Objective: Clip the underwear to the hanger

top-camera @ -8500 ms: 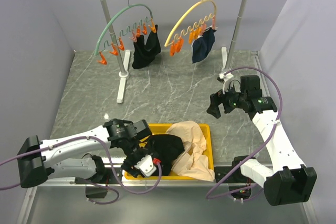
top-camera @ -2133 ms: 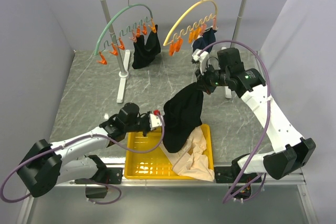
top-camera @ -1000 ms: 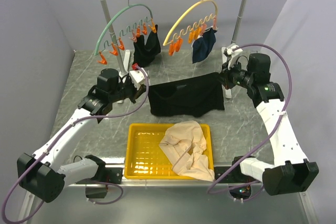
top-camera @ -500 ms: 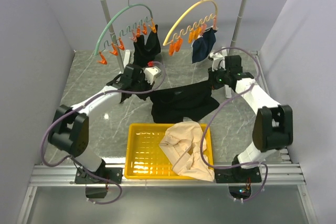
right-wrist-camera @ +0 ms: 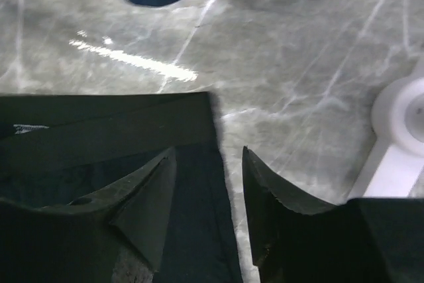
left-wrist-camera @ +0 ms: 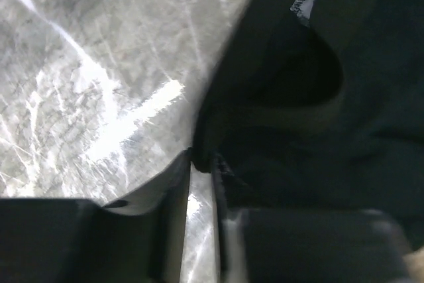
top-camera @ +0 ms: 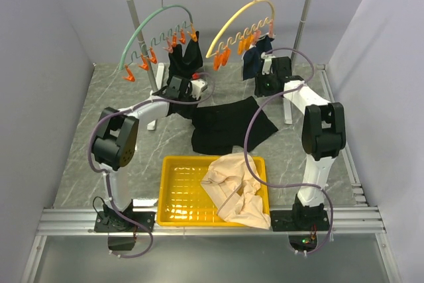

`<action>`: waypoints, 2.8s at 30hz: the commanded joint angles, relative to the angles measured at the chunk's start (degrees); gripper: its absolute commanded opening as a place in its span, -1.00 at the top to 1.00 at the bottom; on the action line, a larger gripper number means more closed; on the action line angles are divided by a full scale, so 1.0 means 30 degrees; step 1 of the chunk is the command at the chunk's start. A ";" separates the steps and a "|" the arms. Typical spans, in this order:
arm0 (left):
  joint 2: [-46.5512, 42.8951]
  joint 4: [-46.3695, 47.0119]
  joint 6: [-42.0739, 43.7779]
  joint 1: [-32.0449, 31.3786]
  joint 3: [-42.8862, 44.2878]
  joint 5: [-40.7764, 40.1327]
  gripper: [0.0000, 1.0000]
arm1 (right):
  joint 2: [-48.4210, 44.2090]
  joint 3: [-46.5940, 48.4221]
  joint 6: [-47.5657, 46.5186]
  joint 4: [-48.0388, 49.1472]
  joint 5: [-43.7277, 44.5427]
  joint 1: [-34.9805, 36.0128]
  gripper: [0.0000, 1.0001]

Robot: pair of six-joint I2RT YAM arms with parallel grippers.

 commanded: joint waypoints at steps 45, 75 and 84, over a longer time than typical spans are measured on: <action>0.1303 0.0476 0.0046 0.1197 0.2451 0.3733 -0.19 | 0.5446 0.7654 -0.2920 -0.6067 -0.0892 0.1261 0.01; 0.2915 -0.0813 0.4850 0.1373 0.3536 0.6195 0.02 | 0.6621 0.9590 -0.3419 -0.7123 0.0280 0.1526 0.84; 0.2886 -0.2713 0.6198 0.1870 0.3770 0.6431 0.99 | 0.6855 0.9531 -0.3683 -0.7240 0.0690 0.1409 0.94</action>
